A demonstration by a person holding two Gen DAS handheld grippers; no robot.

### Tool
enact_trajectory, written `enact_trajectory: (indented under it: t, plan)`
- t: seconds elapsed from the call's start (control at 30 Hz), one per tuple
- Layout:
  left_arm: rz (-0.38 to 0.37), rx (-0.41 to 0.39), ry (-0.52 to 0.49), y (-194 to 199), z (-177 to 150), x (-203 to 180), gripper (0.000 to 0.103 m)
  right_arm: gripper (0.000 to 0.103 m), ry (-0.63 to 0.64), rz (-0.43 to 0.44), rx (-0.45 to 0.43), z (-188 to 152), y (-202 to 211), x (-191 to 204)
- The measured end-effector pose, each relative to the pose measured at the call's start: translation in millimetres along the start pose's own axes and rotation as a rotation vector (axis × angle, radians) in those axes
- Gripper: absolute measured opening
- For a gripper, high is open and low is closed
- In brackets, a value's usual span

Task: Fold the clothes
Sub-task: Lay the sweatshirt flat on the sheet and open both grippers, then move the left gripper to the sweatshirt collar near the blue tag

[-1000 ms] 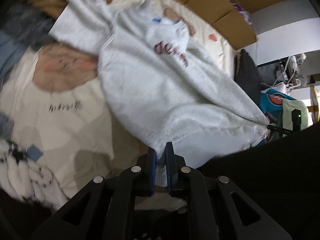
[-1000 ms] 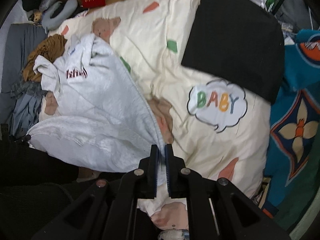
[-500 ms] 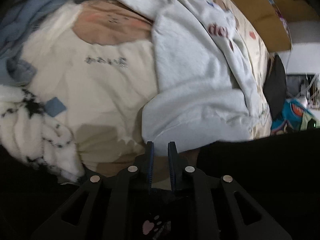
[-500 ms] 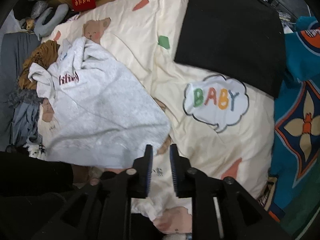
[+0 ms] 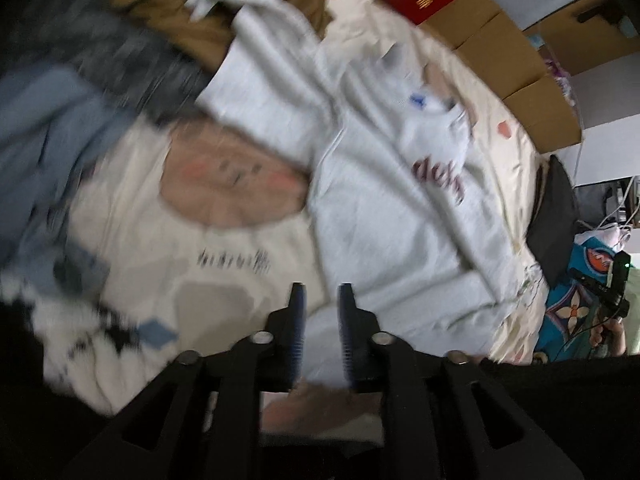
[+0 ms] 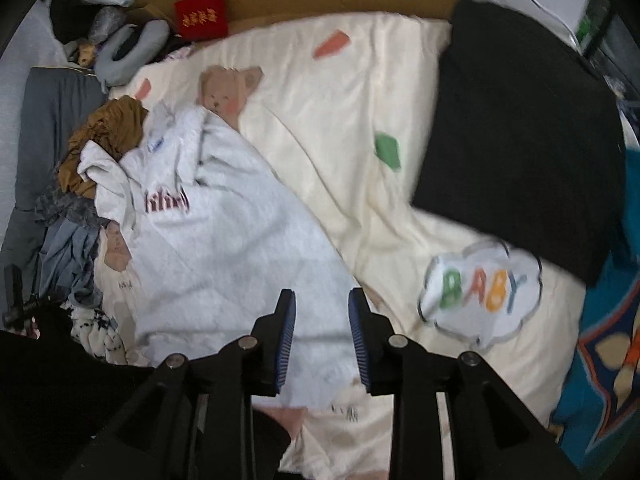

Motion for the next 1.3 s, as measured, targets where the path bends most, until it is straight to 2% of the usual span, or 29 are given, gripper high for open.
enact_trajectory:
  t: [0.07, 0.27, 0.67, 0.8, 1.07, 1.2, 1.3]
  plan:
    - [0.026, -0.026, -0.023, 3, 22, -4, 0.067, 0.032, 0.011, 0.015, -0.024, 11, 0, 7]
    - [0.038, -0.077, -0.091, -3, 94, -15, 0.067, 0.034, 0.012, 0.064, -0.060, 43, -11, 22]
    - [0.039, -0.118, -0.228, -43, 203, -48, 0.067, 0.034, 0.036, 0.129, -0.054, 91, -66, 50]
    - [0.030, -0.141, -0.234, -58, 236, -52, 0.067, 0.034, 0.068, 0.141, -0.049, 107, -89, 62]
    - [0.014, -0.183, -0.264, -96, 282, -73, 0.067, 0.034, 0.138, 0.154, -0.028, 132, -131, 84]
    - [0.012, -0.170, -0.332, -123, 289, -100, 0.067, 0.034, 0.159, 0.170, -0.040, 137, -145, 94]
    - [-0.048, -0.165, -0.355, -146, 291, -121, 0.067, 0.034, 0.174, 0.182, -0.049, 141, -154, 102]
Point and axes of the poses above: each gripper's, at about its wrist camera, not at the fingertips, and y roughly against the way its jaws point, x to its left, z to its top, the point moved 4 cm from there along -y, roughly the way its jaws point, and after that the axes turned 15 degrees about -y, right-handed, at the moved point
